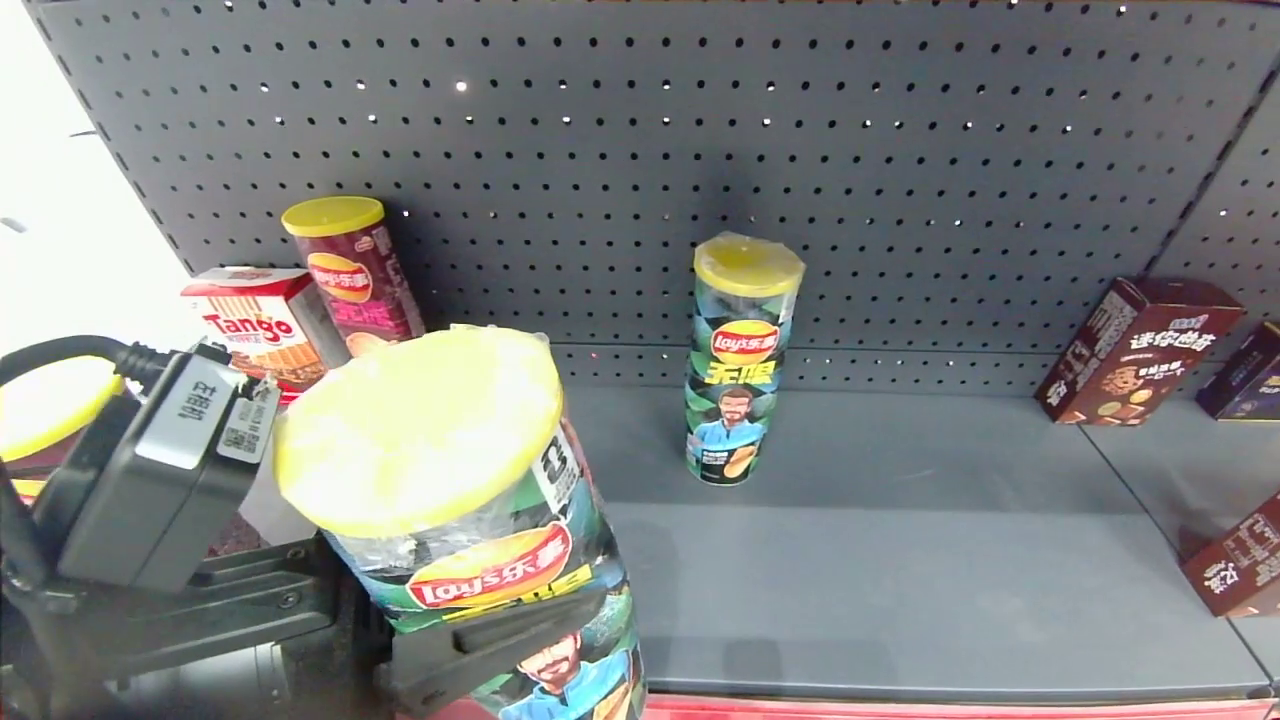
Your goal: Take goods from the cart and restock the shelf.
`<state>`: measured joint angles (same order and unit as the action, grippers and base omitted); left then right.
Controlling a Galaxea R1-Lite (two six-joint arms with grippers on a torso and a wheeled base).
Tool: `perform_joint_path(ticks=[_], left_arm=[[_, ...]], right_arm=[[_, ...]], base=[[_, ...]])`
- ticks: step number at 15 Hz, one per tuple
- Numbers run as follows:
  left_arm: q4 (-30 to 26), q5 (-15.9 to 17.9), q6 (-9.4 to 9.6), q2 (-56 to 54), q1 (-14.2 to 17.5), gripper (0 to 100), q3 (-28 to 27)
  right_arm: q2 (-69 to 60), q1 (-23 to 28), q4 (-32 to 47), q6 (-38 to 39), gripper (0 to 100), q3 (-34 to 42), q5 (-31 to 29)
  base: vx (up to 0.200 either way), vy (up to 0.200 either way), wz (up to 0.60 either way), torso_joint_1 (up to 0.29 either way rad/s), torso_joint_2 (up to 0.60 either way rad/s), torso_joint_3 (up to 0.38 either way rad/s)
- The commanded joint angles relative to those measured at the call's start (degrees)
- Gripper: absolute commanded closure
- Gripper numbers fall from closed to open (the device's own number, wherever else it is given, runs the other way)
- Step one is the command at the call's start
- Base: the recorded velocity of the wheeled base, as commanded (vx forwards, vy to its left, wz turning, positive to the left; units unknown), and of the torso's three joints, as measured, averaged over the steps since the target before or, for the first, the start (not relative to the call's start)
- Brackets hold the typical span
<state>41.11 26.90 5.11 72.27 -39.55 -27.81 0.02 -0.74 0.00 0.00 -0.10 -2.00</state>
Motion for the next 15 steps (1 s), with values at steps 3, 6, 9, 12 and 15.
perform_joint_path(ticks=[3, 6, 9, 12, 15], left_arm=[[0.0, -0.9, 0.43, 0.9, 0.1, 100, -0.2], [0.0, -1.2, 0.25, 0.9, 2.1, 100, -0.1], [0.0, -0.9, 0.08, 1.2, 2.7, 100, 0.2], [0.3, 0.7, -0.10, 0.9, 4.8, 100, -0.1], [0.3, 1.0, -0.10, 0.8, 6.8, 100, 0.2]], right_arm=[[0.0, 0.0, 0.0, -0.1, 0, 0.0, 0.0], [0.1, 0.0, 0.0, -0.9, 0, -0.1, 0.7], [0.0, 0.0, 0.0, -3.5, 0, -0.2, 0.5], [0.0, 0.0, -0.3, -3.4, 0, -0.1, -0.3], [23.0, -1.8, -2.5, 4.4, 0, -22.7, 0.1]], base=[[0.000, 0.000, 0.00, 0.000, 0.00, 0.000], [0.000, 0.000, 0.00, 0.000, 0.00, 0.000], [0.000, 0.000, 0.00, 0.000, 0.00, 0.000], [0.000, 0.000, 0.00, 0.000, 0.00, 0.000], [0.000, 0.000, 0.00, 0.000, 0.00, 0.000]])
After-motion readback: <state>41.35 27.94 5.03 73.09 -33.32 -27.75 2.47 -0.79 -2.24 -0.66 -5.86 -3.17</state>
